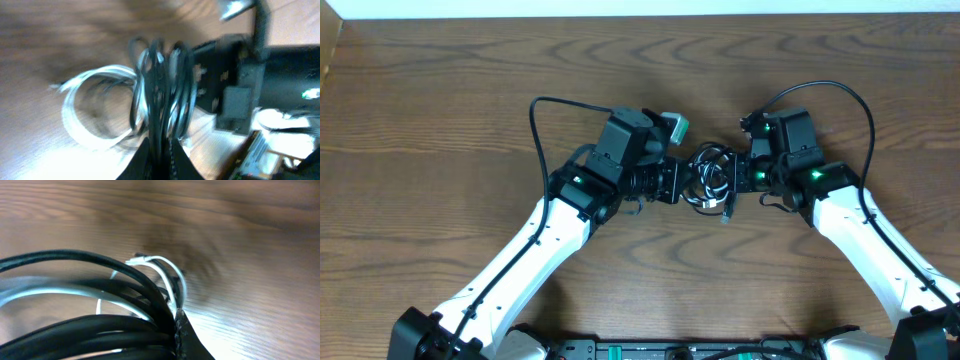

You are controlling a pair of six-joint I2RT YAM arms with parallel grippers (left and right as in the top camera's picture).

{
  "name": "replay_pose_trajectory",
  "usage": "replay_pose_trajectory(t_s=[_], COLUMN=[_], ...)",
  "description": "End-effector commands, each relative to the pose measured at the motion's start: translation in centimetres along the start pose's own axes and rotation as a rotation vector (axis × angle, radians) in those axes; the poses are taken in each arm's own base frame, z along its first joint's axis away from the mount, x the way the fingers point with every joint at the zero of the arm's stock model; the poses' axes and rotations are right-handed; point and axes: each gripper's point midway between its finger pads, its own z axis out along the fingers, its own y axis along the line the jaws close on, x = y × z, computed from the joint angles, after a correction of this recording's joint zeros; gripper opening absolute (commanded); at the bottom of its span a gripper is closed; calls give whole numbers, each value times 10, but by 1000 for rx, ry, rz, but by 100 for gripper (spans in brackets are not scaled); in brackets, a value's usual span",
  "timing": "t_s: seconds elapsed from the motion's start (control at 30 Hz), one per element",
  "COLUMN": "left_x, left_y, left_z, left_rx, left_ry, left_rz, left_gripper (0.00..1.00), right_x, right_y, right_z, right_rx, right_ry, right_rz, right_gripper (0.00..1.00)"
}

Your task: Untangle cables

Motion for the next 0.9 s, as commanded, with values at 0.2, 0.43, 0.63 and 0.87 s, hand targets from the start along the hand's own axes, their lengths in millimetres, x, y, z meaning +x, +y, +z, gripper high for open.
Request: replay_pose_trajectory(t_s=[0.2, 0.43, 0.63, 0.87], left_x=[11, 17, 18, -14], left_y=[89, 75, 126, 104], left_z=[-25, -18, -52, -61], left_rx=[-513, -422, -721, -415], left_ry=[-12, 21, -5, -106], left_rz=[-29, -37, -52, -147], left_gripper=[8, 13, 8, 8], right_x=[-27, -3, 4, -8], right_y=[24, -29, -90, -54], right_z=[-9, -7, -25, -15], right_rx=[-154, 130, 457, 133], right_ry=[-78, -11, -22, -9], right_rz=[-12, 36, 99, 110], right_gripper=[2, 5, 23, 29])
